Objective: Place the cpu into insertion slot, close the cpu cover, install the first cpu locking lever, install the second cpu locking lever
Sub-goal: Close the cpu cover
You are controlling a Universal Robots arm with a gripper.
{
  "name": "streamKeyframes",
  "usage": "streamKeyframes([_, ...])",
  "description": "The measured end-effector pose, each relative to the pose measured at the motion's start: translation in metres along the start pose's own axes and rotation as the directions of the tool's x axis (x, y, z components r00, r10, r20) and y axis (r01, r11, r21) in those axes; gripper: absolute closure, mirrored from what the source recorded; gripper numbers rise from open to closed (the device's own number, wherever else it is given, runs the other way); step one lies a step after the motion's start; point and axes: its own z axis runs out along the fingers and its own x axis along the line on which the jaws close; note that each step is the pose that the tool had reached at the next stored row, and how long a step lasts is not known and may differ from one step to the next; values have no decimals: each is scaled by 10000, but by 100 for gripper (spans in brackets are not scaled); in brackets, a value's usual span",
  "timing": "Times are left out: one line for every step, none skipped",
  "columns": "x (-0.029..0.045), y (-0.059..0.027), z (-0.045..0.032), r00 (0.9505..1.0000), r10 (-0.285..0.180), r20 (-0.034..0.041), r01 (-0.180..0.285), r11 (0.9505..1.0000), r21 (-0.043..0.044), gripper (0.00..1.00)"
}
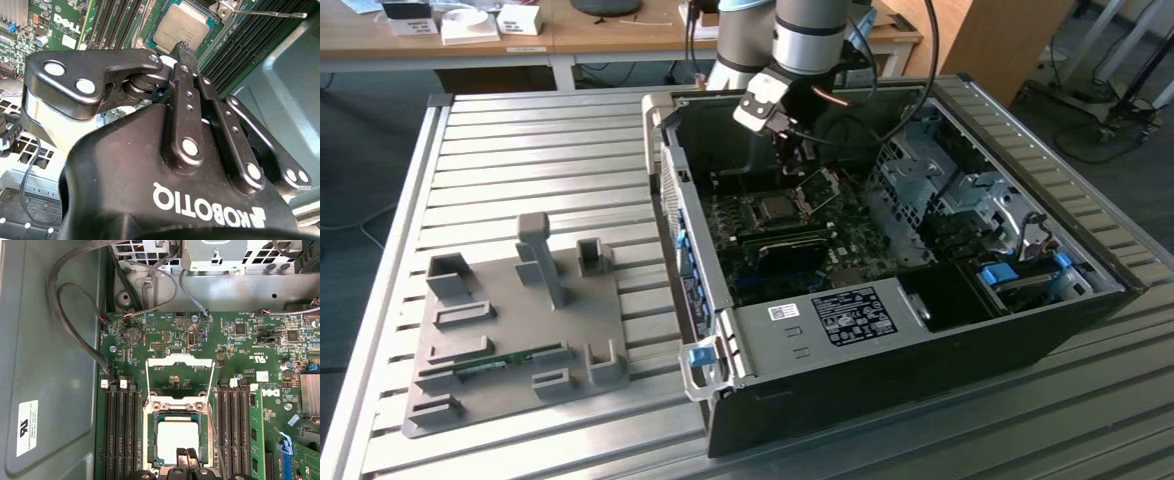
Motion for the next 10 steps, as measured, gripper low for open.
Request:
streamKeyframes([0,0,-6,10000,0,-1,0,10000,0,90])
streamKeyframes([0,1,-13,10000,1,-1,-1,10000,-1,90])
streamKeyframes([0,1,-17,10000,0,-2,0,10000,-1,90])
streamKeyframes([0,1,-21,10000,1,-2,-1,10000,-1,90])
streamKeyframes([0,1,-25,10000,0,-2,0,10000,-1,90])
streamKeyframes([0,2,-26,10000,1,-4,-1,10000,-2,90])
streamKeyframes([0,2,-26,10000,0,-5,0,10000,-3,90])
streamKeyframes([0,2,-27,10000,1,-5,-1,10000,-3,90])
streamKeyframes([0,2,-28,10000,0,-3,0,10000,-2,90])
streamKeyframes([0,2,-28,10000,0,-2,0,10000,-1,90])
